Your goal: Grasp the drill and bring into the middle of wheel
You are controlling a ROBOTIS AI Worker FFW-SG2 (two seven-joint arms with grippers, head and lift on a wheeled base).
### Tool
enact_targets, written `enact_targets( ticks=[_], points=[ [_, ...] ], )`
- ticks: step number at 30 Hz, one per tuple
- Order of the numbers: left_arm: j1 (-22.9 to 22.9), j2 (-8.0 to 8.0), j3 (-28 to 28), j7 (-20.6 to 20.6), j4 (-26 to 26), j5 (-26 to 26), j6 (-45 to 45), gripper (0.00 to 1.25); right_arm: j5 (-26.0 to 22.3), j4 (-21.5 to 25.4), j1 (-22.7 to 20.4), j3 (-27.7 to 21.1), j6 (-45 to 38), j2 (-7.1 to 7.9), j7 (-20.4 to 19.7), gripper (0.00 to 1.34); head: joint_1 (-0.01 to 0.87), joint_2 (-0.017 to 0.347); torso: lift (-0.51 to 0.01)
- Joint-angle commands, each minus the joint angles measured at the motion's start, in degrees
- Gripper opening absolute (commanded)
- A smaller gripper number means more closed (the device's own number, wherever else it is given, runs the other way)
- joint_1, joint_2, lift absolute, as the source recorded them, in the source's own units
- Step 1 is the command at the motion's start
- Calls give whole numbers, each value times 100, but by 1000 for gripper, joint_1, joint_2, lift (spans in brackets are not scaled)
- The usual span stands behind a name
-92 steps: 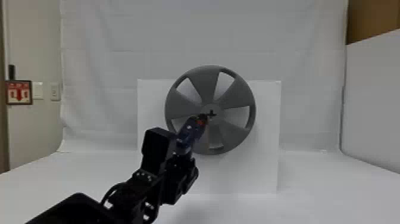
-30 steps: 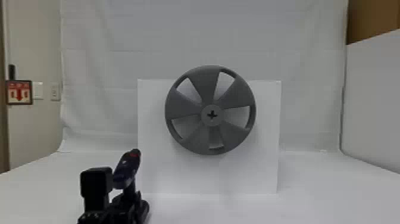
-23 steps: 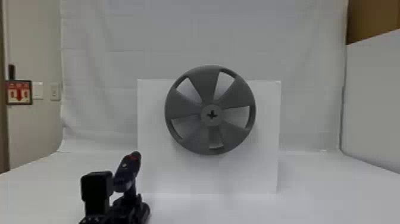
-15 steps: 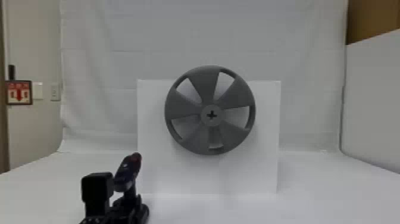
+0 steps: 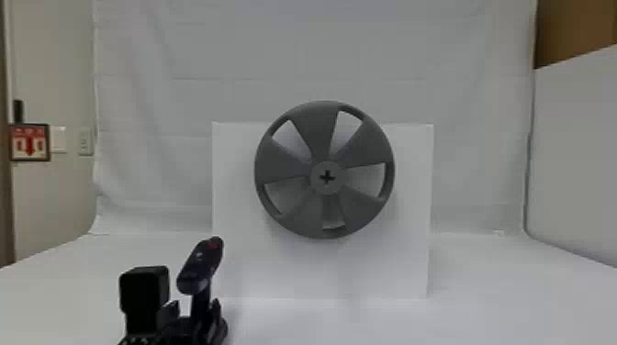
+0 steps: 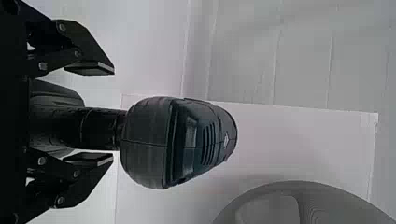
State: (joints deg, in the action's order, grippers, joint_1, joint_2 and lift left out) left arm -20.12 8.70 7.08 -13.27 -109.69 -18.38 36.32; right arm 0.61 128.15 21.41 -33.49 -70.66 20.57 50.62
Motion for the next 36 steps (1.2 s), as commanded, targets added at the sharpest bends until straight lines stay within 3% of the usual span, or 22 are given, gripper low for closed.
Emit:
enact_targets(
  ticks=[1,4,8,10,16,23,29,36],
  points=[
    [-10,0,-14,0,0,2,-11,756,0,0,-5,0,0,0,0,1071,54,31,-403],
    [-10,0,-40,44,0,2,-3,845,0,0,-5,9,0,0,0,1071,54,31,-403],
    [-10,-9,-128,334,0,142,-11,1137,0,-9,-5,27,0,0,0,1071,54,31,-403],
    [-10,-9,-172,448,0,204,-38,1213,0,-18,-5,36,0,0,0,1071,54,31,-403],
    [-10,-79,-427,1151,9,467,-134,1201,0,-35,-5,53,0,-9,0,1071,54,31,-403],
    [-98,-229,-980,2803,246,828,-161,1203,0,-44,-5,53,9,-26,0,1071,54,31,-403],
    [-107,-220,-1350,3805,413,1109,-275,1198,-9,-44,-5,18,9,-62,0,1071,54,31,-403],
    [-124,-167,-1754,4579,440,1373,-266,1198,-9,-44,-5,18,9,-62,0,1071,54,31,-403]
  ],
)
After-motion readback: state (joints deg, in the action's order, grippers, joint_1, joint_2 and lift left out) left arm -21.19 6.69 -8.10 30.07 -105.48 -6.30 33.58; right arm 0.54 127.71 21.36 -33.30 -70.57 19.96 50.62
